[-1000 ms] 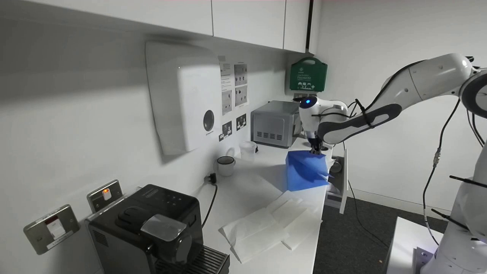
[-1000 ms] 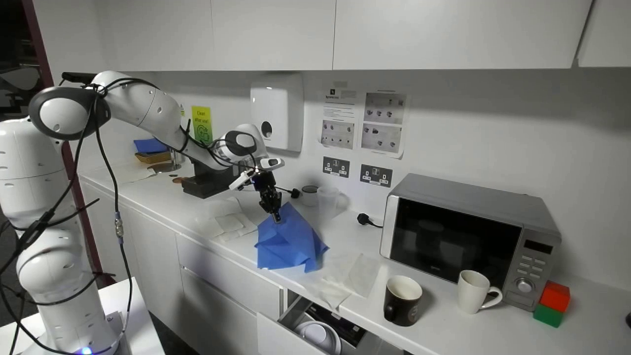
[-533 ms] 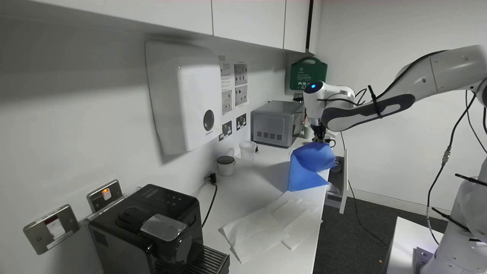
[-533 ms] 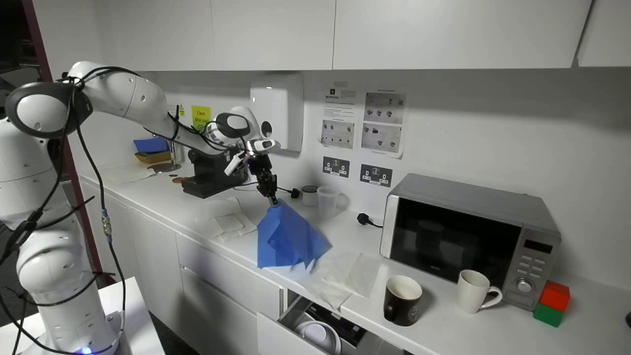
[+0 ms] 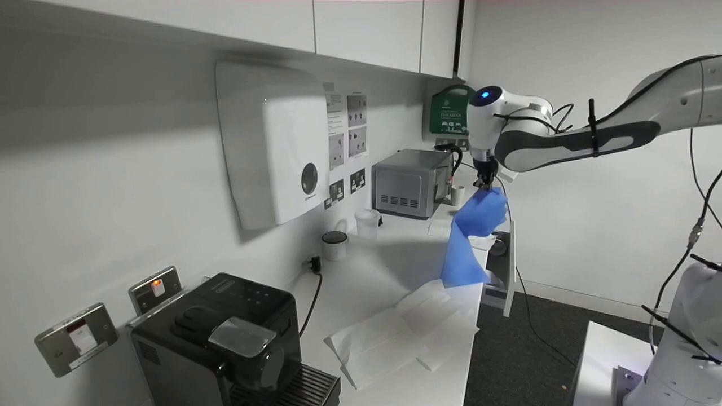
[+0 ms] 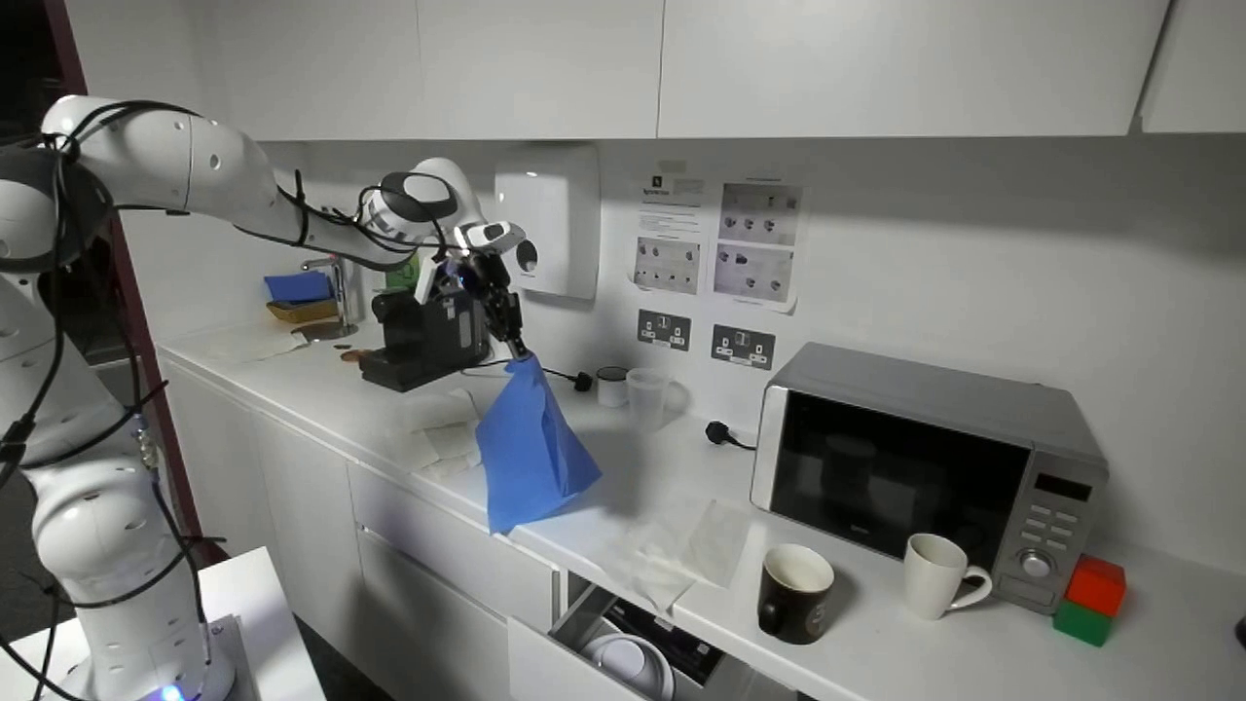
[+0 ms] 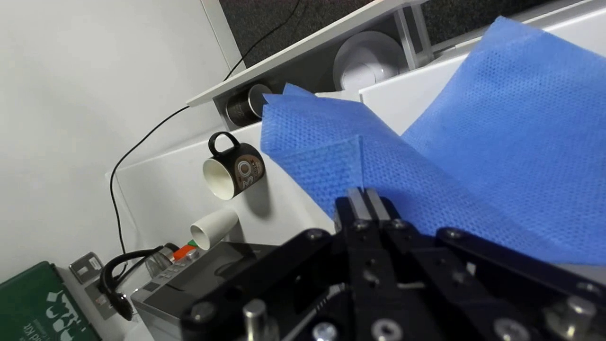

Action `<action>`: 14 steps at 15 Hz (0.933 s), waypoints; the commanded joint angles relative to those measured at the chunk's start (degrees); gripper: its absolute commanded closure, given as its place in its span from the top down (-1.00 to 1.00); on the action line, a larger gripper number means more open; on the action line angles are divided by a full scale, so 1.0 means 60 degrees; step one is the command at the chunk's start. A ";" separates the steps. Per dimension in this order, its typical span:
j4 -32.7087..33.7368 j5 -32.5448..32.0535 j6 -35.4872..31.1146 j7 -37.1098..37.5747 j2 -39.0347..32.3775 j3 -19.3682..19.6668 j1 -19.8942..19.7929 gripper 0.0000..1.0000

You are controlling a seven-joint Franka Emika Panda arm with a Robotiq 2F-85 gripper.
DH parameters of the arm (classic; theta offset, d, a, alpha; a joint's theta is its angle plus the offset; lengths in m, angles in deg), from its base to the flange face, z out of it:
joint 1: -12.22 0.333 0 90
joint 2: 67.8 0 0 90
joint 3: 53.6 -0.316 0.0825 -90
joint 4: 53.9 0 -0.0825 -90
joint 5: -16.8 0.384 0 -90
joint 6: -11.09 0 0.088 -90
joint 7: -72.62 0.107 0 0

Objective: Fold the blue towel.

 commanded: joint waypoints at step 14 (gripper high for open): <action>0.0358 -0.1194 0.1502 0.1224 -0.0772 -0.0411 -0.0079 -1.00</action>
